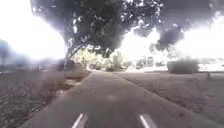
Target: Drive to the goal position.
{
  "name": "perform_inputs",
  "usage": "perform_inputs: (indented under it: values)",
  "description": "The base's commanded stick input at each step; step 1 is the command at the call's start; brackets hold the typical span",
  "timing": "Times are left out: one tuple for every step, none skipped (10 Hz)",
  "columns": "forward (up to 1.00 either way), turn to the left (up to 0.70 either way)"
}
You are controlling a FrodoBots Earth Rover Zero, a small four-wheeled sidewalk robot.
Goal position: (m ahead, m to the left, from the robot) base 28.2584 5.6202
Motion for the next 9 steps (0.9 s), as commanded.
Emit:
perform_inputs:
  values:
    - [0.7, 0.0]
    - [0.7, 0.0]
    - [0.7, 0.1]
    - [0.7, 0.24]
    - [0.7, 0.22]
    - [0.7, 0.11]
    - [0.7, 0.0]
    - [0.7, 0.0]
    - [0.7, 0.0]
